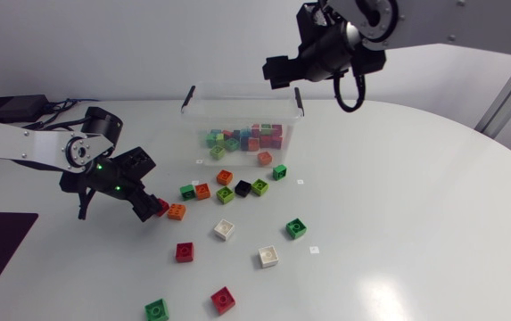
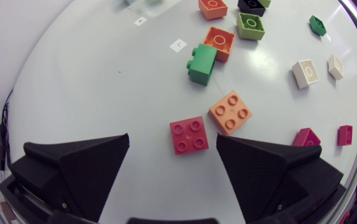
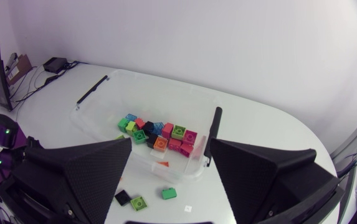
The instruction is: Place the duplo bricks in the container
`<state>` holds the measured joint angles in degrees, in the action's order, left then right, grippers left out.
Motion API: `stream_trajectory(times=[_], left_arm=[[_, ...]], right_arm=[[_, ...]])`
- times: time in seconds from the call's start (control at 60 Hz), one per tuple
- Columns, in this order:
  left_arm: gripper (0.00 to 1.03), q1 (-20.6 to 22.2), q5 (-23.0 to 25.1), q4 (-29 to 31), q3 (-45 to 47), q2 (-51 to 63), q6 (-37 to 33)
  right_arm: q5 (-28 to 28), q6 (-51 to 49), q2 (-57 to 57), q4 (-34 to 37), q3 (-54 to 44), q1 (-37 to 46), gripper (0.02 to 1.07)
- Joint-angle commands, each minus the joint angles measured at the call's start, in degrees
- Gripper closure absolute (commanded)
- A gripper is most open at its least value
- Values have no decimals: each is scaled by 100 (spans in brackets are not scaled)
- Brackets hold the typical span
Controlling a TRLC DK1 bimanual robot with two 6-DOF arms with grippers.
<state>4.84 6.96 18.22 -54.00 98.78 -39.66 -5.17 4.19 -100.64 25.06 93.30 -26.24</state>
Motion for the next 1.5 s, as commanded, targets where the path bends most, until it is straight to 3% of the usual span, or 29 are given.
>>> stream_trajectory(times=[0.0,0.183,0.317,0.483,0.967,1.267,1.483], left_arm=[[11,34,-28,-55,3,256,2],[13,96,-72,-178,-14,510,37],[34,140,-72,-213,-23,607,99],[71,184,-72,-213,-93,686,169],[74,263,-46,94,-120,-140,169],[74,342,139,692,-647,-799,283],[74,606,183,859,-1051,-993,521]], right_arm=[[25,-85,422,-63,-567,-92,14],[77,-102,1038,-142,-1419,-259,14],[86,-172,1363,-238,-2167,-408,14],[359,-296,1732,-300,-3002,-487,14],[526,-753,1521,78,-4127,-769,14],[543,-928,616,-388,-4241,-646,15],[508,-946,141,-599,-4127,-584,22]])
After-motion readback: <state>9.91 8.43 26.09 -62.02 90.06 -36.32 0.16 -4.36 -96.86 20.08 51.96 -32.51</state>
